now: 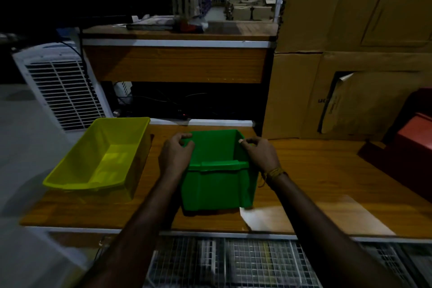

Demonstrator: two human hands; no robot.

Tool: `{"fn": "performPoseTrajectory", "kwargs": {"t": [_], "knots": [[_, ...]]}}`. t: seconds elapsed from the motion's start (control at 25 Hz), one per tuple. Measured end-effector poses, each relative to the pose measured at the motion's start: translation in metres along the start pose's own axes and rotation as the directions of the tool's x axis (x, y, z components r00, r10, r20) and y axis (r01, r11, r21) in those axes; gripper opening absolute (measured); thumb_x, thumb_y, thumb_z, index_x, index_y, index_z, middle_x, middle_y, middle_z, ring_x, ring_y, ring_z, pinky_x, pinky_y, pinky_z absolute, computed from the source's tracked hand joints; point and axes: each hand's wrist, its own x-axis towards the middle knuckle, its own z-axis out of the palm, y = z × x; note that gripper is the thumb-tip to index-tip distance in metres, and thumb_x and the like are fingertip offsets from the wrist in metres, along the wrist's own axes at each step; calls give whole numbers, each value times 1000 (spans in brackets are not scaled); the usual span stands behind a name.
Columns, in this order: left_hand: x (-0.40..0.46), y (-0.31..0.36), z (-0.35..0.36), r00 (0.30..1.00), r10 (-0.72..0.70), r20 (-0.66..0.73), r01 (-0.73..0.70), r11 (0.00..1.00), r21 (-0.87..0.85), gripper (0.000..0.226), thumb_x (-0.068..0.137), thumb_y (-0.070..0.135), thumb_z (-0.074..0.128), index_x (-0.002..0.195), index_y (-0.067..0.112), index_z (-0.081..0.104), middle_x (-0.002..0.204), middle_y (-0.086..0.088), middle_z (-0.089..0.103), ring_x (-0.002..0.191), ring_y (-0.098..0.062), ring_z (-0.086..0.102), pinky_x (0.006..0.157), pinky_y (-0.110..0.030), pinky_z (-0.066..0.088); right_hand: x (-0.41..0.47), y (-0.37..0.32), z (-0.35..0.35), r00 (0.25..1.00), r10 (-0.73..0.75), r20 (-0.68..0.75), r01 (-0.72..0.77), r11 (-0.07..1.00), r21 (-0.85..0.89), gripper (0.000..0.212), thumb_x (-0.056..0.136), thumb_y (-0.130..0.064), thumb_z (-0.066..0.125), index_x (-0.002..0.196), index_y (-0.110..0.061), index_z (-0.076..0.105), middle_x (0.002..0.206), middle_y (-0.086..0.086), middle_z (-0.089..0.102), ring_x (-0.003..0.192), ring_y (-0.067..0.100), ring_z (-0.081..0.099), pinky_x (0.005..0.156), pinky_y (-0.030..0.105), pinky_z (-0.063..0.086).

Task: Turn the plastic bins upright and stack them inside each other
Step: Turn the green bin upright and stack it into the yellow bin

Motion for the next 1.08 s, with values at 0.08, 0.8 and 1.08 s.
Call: {"fn": "performPoseTrajectory", "kwargs": {"t": [0.08, 0.8, 1.08], "knots": [[-3, -5, 9, 1000, -26, 0, 26, 999, 33, 27, 88, 25, 63, 115, 27, 66, 113, -8, 68, 79, -22, 65, 69, -34, 52, 2, 11, 5, 1000, -1, 13, 1, 1000, -5, 36, 92, -32, 62, 116, -5, 68, 114, 17, 70, 95, 27, 67, 66, 24, 45], [-40, -32, 73, 980, -97, -172, 131, 971, 200, 17, 81, 24, 68, 95, 32, 73, 115, -5, 70, 105, -29, 63, 83, -32, 50, 7, 71, 36, 1000, -3, 2, 3, 999, 54, 22, 91, -30, 58, 112, -28, 66, 132, 11, 52, 125, 30, 45, 100, 41, 43], [-3, -18, 5, 976, 47, -212, -12, 987, 162, 18, 78, 36, 64, 94, 36, 72, 117, -6, 66, 108, -30, 60, 90, -42, 51, -4, -2, 57, 984, -58, -169, 80, 988, 130, 17, 89, -35, 57, 104, -35, 65, 129, 8, 51, 123, 27, 43, 99, 46, 47]]}}
